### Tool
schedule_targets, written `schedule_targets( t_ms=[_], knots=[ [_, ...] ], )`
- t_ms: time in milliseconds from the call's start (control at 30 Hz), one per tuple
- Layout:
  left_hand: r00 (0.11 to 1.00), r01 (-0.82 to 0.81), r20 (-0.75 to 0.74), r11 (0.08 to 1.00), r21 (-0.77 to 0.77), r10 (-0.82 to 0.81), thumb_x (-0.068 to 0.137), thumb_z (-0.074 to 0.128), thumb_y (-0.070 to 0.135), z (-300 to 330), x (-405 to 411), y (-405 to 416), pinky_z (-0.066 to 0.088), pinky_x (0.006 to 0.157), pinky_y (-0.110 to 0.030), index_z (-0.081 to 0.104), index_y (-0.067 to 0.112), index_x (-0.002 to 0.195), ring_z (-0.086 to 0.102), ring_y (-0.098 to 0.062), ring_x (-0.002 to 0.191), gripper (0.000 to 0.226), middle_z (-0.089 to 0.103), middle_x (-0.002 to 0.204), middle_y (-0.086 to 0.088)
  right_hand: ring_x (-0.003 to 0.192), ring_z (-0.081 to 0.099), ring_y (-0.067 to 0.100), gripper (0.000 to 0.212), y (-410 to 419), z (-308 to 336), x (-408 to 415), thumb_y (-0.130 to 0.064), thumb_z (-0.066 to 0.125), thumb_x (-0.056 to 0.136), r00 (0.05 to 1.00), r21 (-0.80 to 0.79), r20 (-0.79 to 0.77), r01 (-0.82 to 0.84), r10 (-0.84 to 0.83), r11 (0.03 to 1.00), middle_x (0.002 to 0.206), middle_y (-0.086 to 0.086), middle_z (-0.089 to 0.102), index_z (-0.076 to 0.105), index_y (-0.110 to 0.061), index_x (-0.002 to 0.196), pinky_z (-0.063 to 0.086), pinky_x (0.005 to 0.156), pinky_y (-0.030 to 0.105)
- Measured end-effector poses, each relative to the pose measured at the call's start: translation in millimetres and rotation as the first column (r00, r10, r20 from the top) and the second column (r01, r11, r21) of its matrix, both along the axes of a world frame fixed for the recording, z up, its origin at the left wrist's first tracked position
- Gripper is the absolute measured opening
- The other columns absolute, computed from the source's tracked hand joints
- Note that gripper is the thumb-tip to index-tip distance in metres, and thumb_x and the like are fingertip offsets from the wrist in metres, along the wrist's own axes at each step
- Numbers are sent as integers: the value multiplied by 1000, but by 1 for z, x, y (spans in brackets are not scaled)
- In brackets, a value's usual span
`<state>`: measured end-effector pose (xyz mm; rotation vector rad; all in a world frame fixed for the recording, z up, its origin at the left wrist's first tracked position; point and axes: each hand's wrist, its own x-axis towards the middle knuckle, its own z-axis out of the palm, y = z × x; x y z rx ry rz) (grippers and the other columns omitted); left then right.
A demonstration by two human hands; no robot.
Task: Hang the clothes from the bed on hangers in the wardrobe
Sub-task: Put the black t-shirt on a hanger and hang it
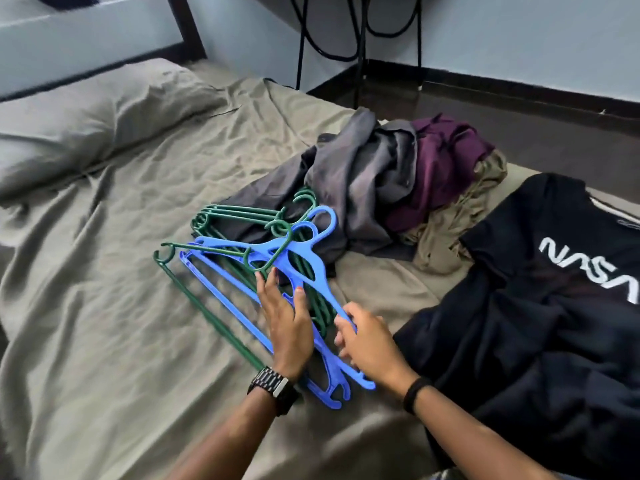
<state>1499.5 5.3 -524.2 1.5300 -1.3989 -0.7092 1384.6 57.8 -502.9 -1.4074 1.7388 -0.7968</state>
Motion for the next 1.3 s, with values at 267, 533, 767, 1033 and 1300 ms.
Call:
schedule_targets(
  t_ms=[267,533,767,1033,1300],
  knots=[
    [989,-87,-128,995,-57,79,100,43,12,17,-18,-30,4,119,-30,22,10,149,3,-13,148,54,8,161,-7,64,44,19,18,7,32,-32,-14,50,96,989,-250,-91,91,-117,964,61,-5,48,57,-13,79,42,68,40],
    [967,-83,247,993,81,60,99,45,27,30,-55,-37,-8,117,-45,33,13,147,0,-26,148,51,5,160,-17,61,56,12,15,20,70,-85,-15,52,97,946,-517,-140,183,-293,836,65,-1,60,64,-7,98,47,59,26],
    [789,375,-535,927,29,-303,102,41,18,78,-127,-13,55,82,-38,53,7,112,66,-23,92,19,65,107,-20,45,42,12,11,39,72,-129,-16,56,96,934,-464,79,345,-350,816,52,-2,47,66,-16,91,38,47,24],
    [589,708,-652,694,131,-477,100,45,7,100,-232,-4,58,57,-30,46,9,93,68,-16,60,7,67,75,-9,61,60,6,23,72,83,-228,-6,52,93,805,-240,207,593,-556,769,82,2,65,58,-27,87,52,63,20],
    [473,879,-582,404,254,-661,99,51,13,79,-352,44,57,53,-29,41,6,96,68,-17,59,13,65,79,-13,80,57,30,24,105,96,-328,-24,44,99,579,-240,52,798,-814,552,82,14,64,54,-4,90,37,66,32]
  ],
)
